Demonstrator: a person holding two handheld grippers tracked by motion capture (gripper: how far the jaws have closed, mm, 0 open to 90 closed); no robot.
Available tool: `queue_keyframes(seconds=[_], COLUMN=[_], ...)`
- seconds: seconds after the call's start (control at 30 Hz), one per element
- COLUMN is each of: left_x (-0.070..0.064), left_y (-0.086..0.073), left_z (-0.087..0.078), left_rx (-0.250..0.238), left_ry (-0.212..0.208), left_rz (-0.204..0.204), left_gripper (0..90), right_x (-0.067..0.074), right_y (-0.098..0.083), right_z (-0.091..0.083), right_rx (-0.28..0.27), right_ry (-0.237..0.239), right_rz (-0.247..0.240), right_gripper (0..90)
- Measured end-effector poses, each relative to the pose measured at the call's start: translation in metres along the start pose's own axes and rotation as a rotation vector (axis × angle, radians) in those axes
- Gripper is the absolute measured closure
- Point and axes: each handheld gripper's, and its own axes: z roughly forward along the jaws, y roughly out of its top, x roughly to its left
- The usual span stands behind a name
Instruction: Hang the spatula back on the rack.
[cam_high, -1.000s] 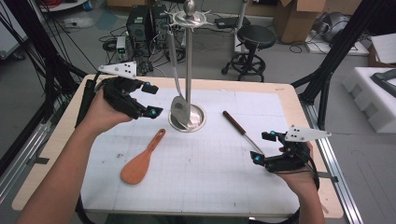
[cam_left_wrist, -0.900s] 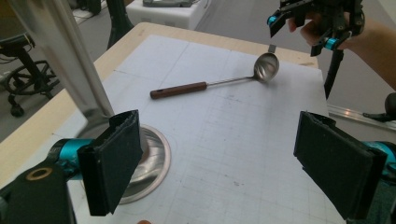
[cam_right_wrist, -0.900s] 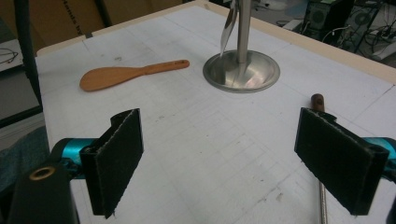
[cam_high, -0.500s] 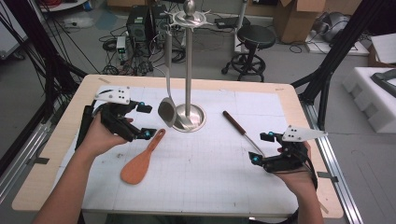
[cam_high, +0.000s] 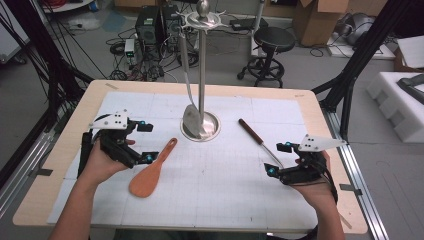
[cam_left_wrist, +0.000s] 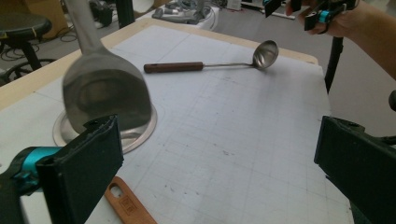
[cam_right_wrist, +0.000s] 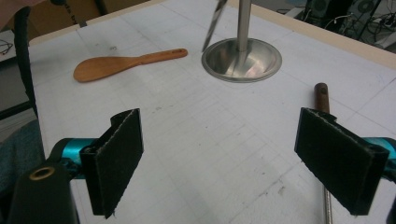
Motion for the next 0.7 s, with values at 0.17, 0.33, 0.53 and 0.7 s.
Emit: queue_keyframes(seconds=[0.17,0.33,0.53,0.7], left_x=[-0.0030,-0.0042,-0.0067,-0.0078], left_y=[-0.0021,0.0018,0.0044,0.0042], left_z=[0.0008,-0.0032,-0.0053,-0.0040], left_rx=[0.012,-0.025,-0.027,-0.025], left_ry=[-0.006,0.000,0.001,0.002], left_rz=[0.002,0.005,0.012,0.008], left_gripper=[1.7,1.7,1.7,1.7], right_x=[-0.0004,0.0008,-0.0003,-0.0001], right_y=[-0.0006,0.0011,0.0003,-0.0009], right_z=[0.0006,-0.0015,-0.0013,0.0011], right_rx=[0.001,-0.008,-0.005,0.005], right_ry=[-0.001,0.002,-0.005,-0.001], right_rz=[0.001,0.002,-0.003,0.002], right_gripper=[14.6,14.6,14.6,14.5])
